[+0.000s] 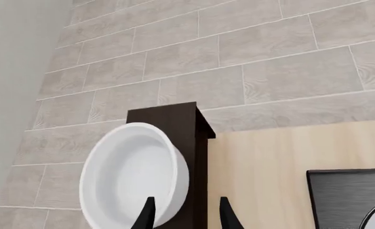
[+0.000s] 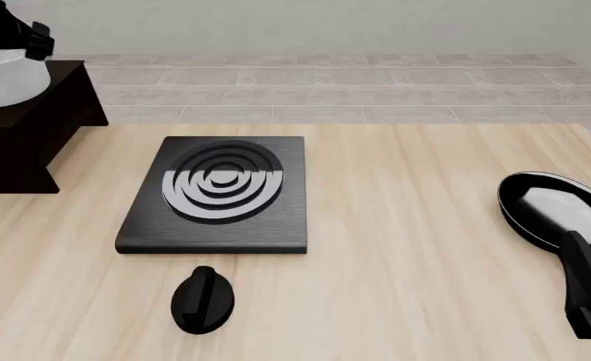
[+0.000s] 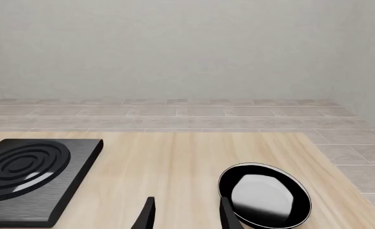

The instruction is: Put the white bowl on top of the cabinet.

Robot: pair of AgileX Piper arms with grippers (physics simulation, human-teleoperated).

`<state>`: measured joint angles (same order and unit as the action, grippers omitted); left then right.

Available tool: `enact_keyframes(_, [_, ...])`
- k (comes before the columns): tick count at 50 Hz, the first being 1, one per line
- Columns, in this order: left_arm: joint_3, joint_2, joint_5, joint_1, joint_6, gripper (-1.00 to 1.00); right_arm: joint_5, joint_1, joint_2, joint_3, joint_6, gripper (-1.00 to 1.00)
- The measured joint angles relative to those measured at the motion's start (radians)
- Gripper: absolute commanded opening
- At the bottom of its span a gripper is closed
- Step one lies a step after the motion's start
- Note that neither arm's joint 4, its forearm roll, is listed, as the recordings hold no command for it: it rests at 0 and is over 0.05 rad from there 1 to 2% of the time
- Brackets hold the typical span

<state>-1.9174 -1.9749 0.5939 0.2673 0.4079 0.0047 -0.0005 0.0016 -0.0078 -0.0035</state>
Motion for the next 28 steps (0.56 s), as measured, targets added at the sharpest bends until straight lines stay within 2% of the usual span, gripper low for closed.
enact_keyframes(11, [0.047,0.073,-0.024,-0.036,-0.012,1.0,0.0,0.0,0.0,0.0,0.0,1.0])
enact_keyframes(28, [0.244,0.303,-0.103,-0.102,-0.046,1.0,0.0,0.0,0.0,0.0,0.0,1.0])
